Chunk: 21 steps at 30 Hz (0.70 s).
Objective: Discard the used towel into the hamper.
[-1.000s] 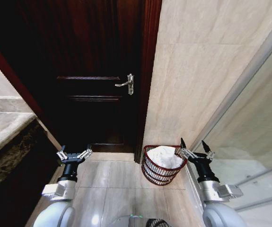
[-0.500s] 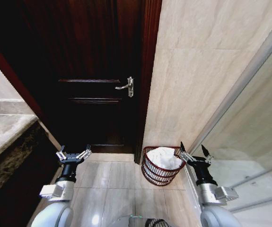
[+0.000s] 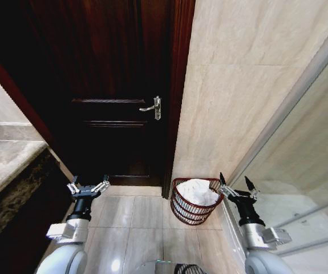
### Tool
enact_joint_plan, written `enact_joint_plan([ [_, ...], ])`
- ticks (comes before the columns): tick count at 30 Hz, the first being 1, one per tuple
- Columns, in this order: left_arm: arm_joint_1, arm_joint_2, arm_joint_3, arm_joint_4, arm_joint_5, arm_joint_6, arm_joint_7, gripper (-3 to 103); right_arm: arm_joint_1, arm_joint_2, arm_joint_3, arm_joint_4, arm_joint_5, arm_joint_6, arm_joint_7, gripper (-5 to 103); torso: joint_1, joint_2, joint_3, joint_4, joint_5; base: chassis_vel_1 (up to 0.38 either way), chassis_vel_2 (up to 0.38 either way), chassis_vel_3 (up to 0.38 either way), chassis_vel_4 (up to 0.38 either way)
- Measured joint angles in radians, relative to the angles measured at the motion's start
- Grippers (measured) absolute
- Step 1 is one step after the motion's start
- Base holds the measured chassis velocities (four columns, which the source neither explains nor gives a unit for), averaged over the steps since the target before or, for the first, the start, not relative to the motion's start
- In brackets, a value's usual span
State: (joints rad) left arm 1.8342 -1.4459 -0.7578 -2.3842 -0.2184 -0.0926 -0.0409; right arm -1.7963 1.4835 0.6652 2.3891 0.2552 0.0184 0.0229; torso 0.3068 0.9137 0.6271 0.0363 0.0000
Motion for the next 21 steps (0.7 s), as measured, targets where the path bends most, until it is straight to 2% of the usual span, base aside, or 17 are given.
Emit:
enact_joint_plan([
  [21, -0.004, -0.003, 0.006, 0.0, 0.02, 0.003, -0.001, 100, 0.004, -0.005, -0.005, 0.006, 0.0, -0.003, 0.002, 100, 0.043, 0.094, 0.051, 0.0, 0.0, 0.0, 0.0, 0.0, 0.0],
])
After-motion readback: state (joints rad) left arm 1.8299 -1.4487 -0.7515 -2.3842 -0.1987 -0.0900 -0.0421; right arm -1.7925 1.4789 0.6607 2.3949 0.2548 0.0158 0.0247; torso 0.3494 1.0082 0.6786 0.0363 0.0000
